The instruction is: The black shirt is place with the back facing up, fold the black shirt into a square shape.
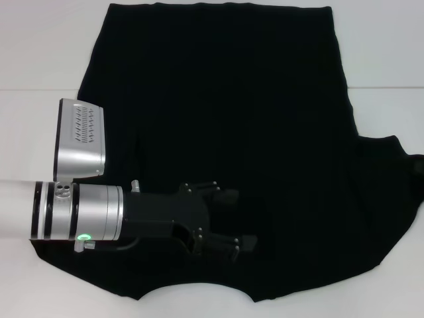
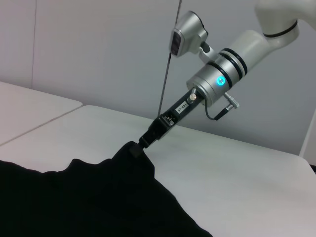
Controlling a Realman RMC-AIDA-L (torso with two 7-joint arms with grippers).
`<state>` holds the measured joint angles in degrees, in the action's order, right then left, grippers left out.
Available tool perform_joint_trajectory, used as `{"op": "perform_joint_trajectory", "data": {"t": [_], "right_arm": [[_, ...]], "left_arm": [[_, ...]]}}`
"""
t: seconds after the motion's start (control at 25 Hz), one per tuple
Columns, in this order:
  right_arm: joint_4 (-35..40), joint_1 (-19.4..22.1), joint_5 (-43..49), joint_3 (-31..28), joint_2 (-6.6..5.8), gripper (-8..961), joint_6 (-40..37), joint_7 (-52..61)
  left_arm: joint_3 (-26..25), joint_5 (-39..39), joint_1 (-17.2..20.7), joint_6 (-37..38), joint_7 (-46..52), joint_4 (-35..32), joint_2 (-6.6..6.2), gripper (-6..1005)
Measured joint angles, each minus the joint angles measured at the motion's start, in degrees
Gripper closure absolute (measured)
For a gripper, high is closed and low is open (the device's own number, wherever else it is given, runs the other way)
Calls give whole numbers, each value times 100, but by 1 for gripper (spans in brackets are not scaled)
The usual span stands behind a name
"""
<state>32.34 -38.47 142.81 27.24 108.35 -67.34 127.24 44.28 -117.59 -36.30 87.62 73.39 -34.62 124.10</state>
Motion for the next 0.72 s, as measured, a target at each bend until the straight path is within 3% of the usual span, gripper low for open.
{"op": "perform_joint_trajectory", "data": {"t": [0.24, 0.44, 0.72], "right_arm": [[-43, -477, -39, 62, 111, 942, -400, 64], [-49, -965, -14, 815, 295, 942, -475, 369], [-49, -1216, -9, 1499, 433, 929, -369, 754]], "left_arm": [[-7, -2, -23, -14, 52, 0, -13, 51], [-17, -28, -34, -32, 53, 0, -18, 51], [-42, -36, -35, -50, 52, 0, -35, 51]]}}
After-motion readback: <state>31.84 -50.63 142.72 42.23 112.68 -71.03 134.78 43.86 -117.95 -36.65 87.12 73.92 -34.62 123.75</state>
